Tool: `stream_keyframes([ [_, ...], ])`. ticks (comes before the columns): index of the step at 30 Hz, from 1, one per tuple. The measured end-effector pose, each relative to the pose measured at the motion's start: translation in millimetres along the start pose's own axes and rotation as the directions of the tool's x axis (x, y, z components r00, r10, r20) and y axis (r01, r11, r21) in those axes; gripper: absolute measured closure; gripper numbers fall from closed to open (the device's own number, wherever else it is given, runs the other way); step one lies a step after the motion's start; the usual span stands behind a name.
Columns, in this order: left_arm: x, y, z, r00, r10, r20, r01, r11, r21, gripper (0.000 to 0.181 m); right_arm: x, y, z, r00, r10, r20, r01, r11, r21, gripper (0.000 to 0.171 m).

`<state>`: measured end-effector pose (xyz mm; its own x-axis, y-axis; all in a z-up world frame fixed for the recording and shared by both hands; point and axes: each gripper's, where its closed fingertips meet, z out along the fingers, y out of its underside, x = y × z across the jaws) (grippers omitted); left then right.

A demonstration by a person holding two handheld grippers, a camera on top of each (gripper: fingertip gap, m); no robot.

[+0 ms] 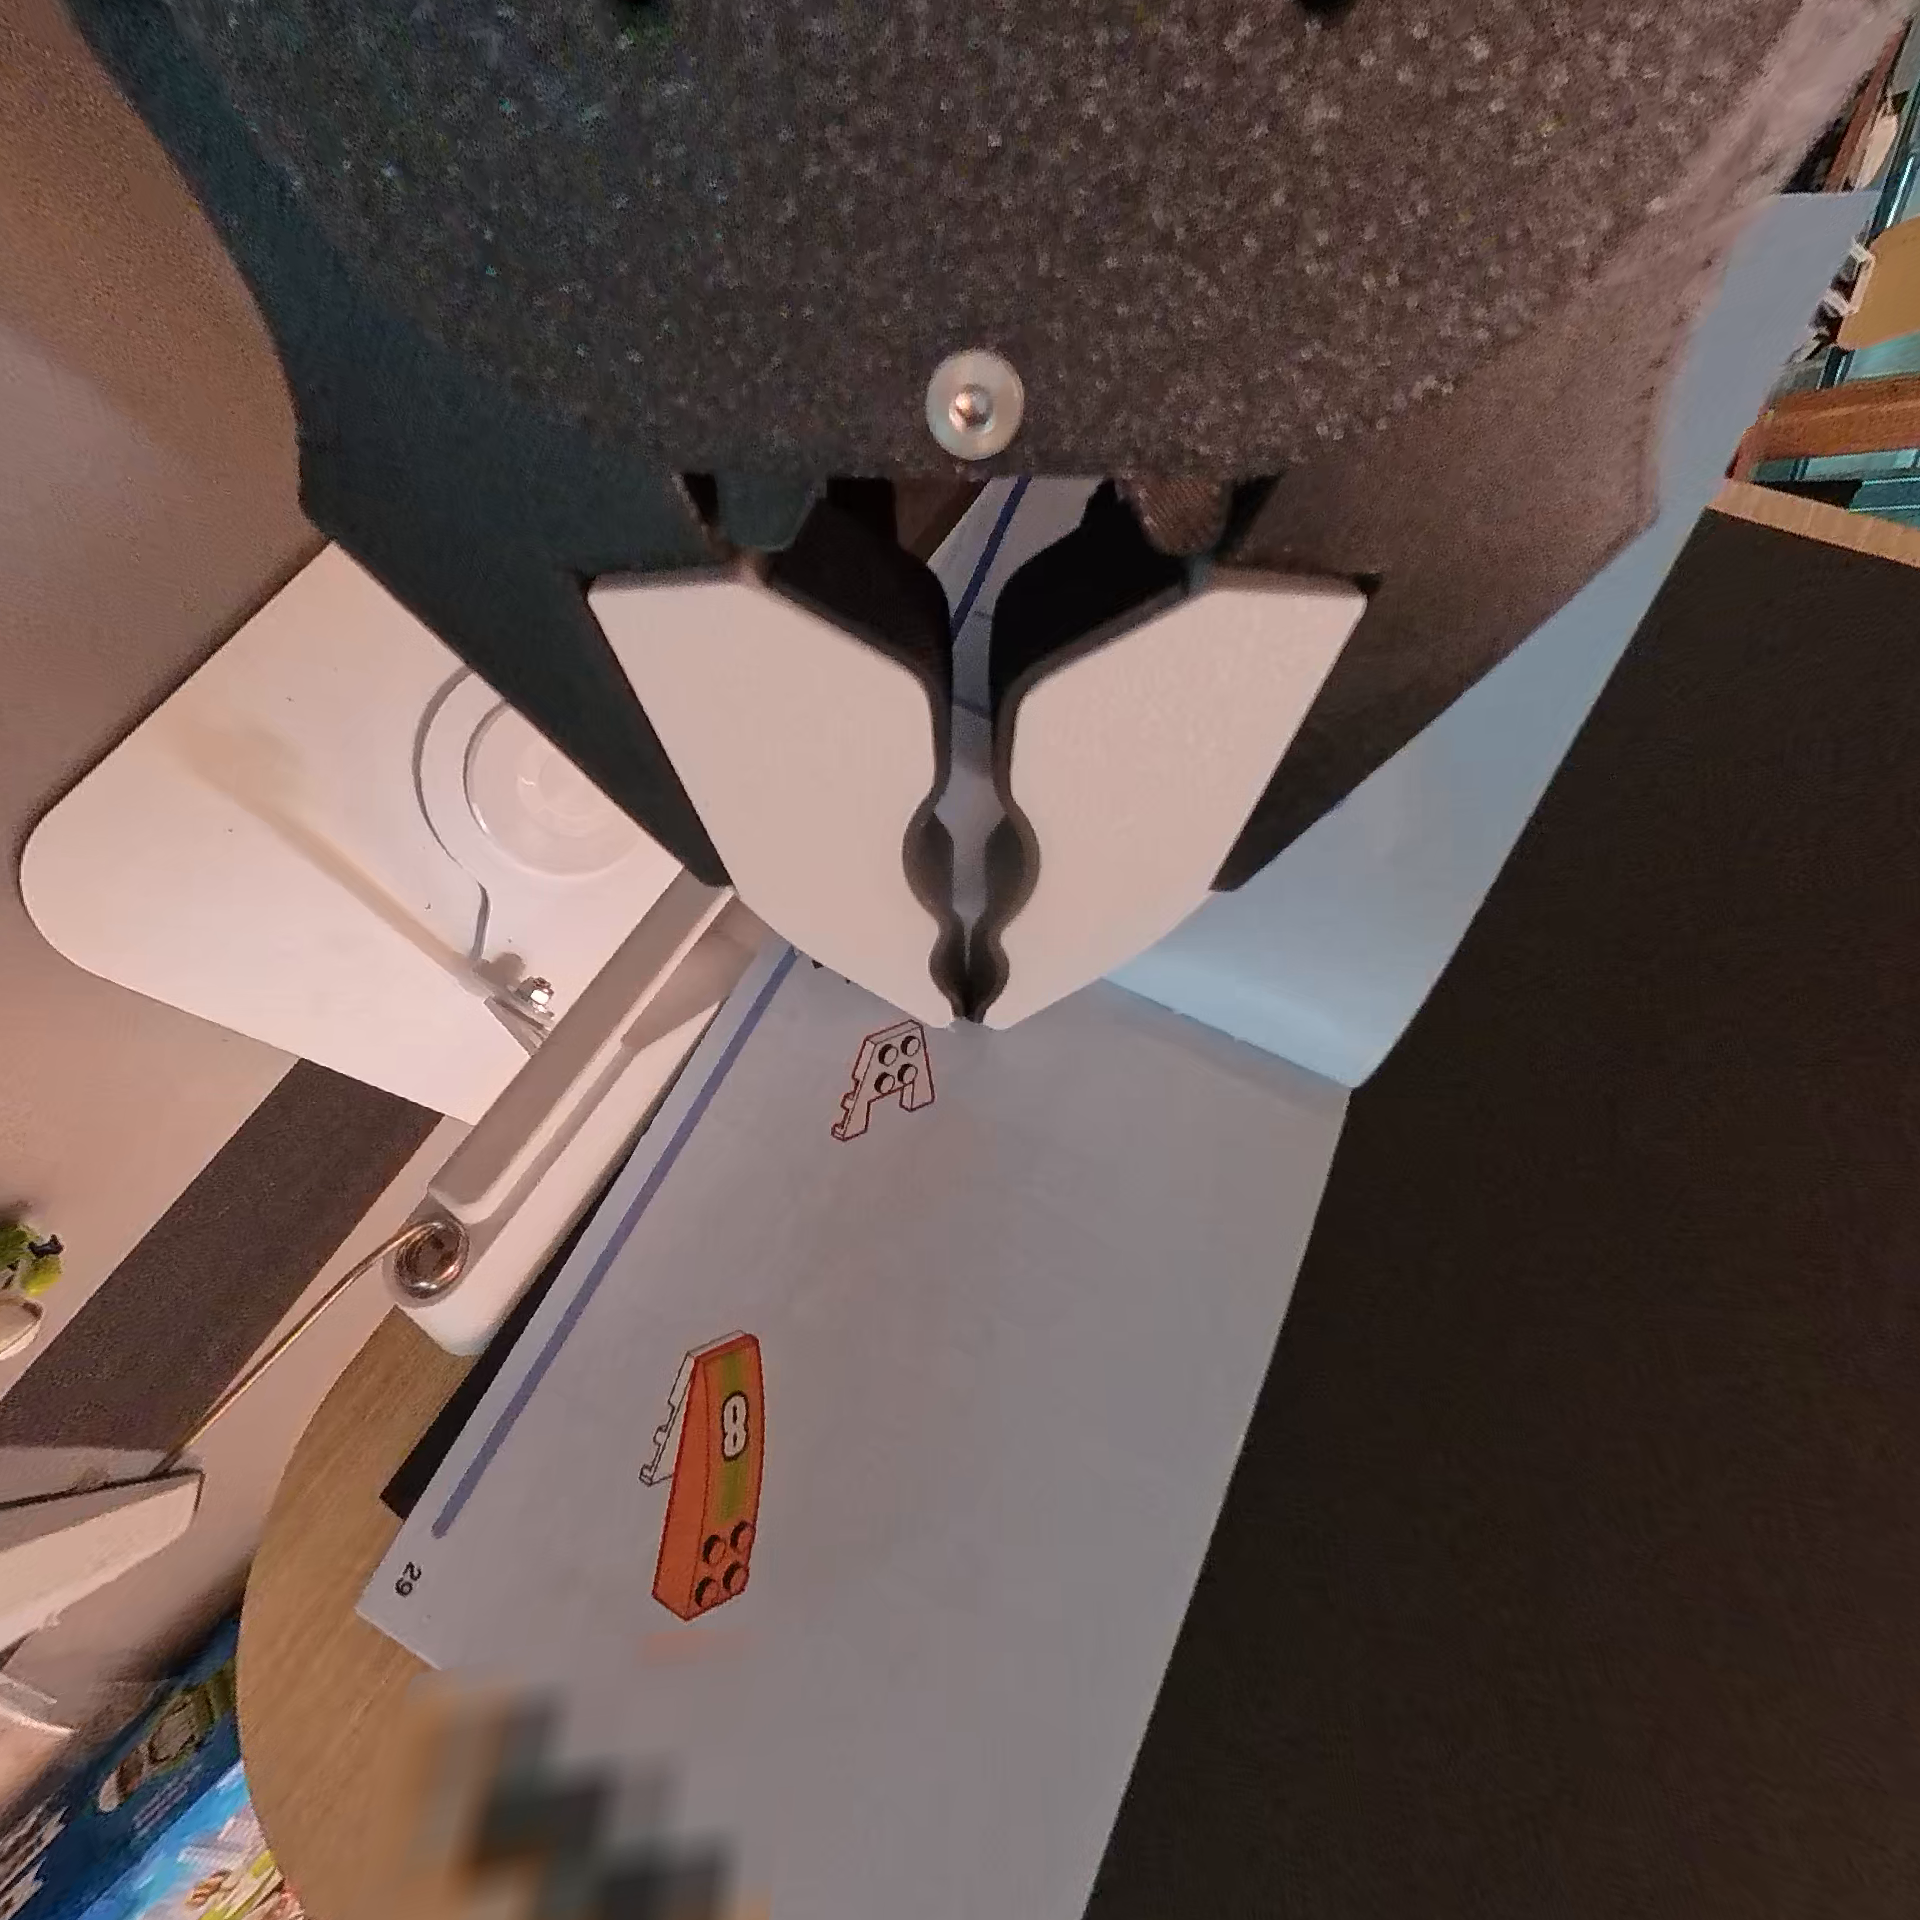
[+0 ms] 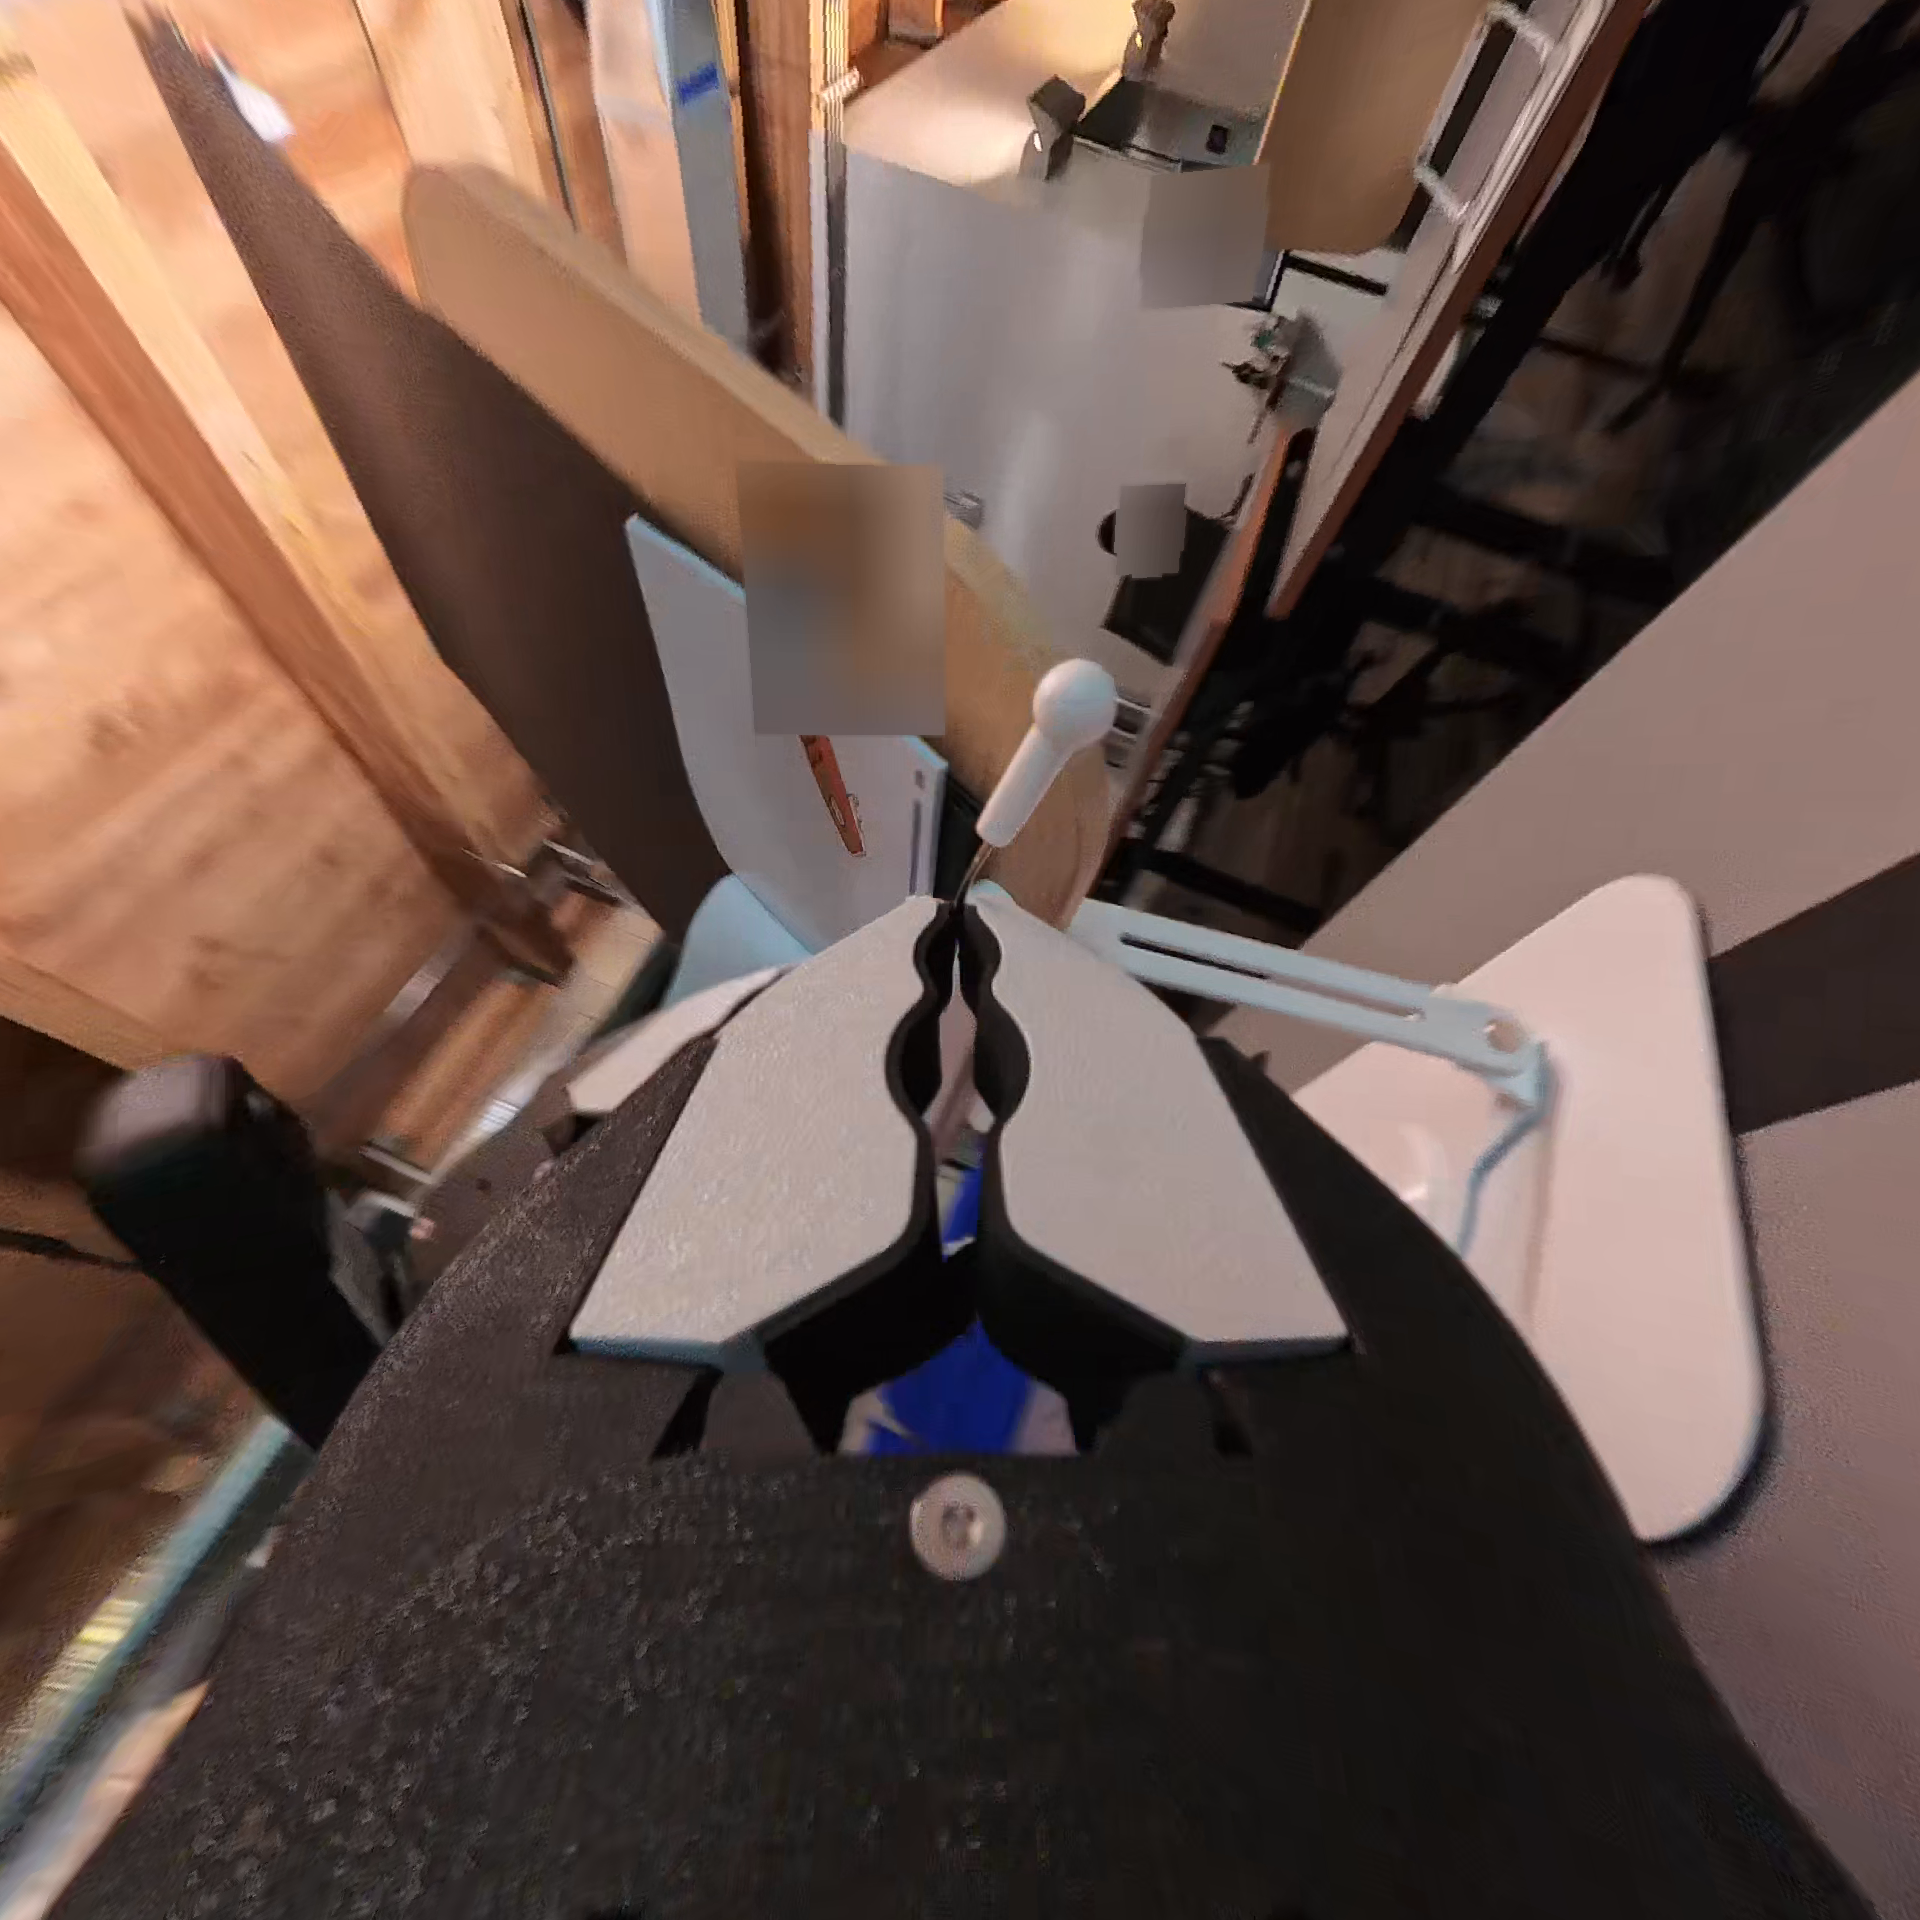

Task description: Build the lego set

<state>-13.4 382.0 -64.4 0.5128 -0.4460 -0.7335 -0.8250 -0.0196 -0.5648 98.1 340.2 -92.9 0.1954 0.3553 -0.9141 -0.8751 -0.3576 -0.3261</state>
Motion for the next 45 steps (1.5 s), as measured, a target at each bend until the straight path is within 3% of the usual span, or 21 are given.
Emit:
stream_keyframes([
  [3,1,0,-1,1.0,0.0,-0.005,0.0,1.0,0.0,0.181,-7,-1,1,0.974,-0.219,-0.06,0.217,0.975,-0.044,0.17],
  [6,0,-1,0,1.0,0.004,-0.007,-0.004,1.0,-0.001,0.181,-18,-1,4,0.882,-0.458,-0.112,0.449,0.888,-0.094,0.17],
  [10,1,-1,0,1.0,0.009,-0.013,-0.009,1.0,-0.001,0.181,-29,1,11,0.632,-0.762,-0.14,0.737,0.647,-0.195,0.168],
  [14,1,-1,-1,1.0,0.014,-0.012,-0.014,1.0,0.004,0.181,-35,3,22,0.375,-0.921,-0.101,0.872,0.388,-0.298,0.168],
  [18,2,-2,-1,1.0,0.01,-0.016,-0.01,1.0,0.013,0.181,-36,8,34,0.259,-0.965,-0.044,0.892,0.256,-0.373,0.168],
  [25,2,-3,-1,1.0,0.001,-0.018,0.0,1.0,0.023,0.181,-39,8,33,0.324,-0.945,-0.044,0.859,0.313,-0.405,0.167],
  [29,3,-3,-4,1.0,-0.003,-0.026,0.003,0.999,0.032,0.181,-64,6,23,0.325,-0.945,-0.044,0.883,0.32,-0.343,0.15],
  [35,-6,5,-12,1.0,0.002,-0.017,-0.001,0.998,0.063,0.177,-80,56,33,0.256,-0.954,0.153,0.9,0.177,-0.399,0.147],
  [41,-28,35,-23,0.998,-0.059,0.007,0.058,0.996,0.064,0.179,-52,93,63,0.083,-0.96,0.266,0.85,-0.072,-0.521,0.146],
  [45,-41,55,-35,0.982,-0.185,-0.021,0.187,0.978,0.09,0.178,-41,105,83,-0.02,-0.953,0.302,0.814,-0.19,-0.549,0.145],
])
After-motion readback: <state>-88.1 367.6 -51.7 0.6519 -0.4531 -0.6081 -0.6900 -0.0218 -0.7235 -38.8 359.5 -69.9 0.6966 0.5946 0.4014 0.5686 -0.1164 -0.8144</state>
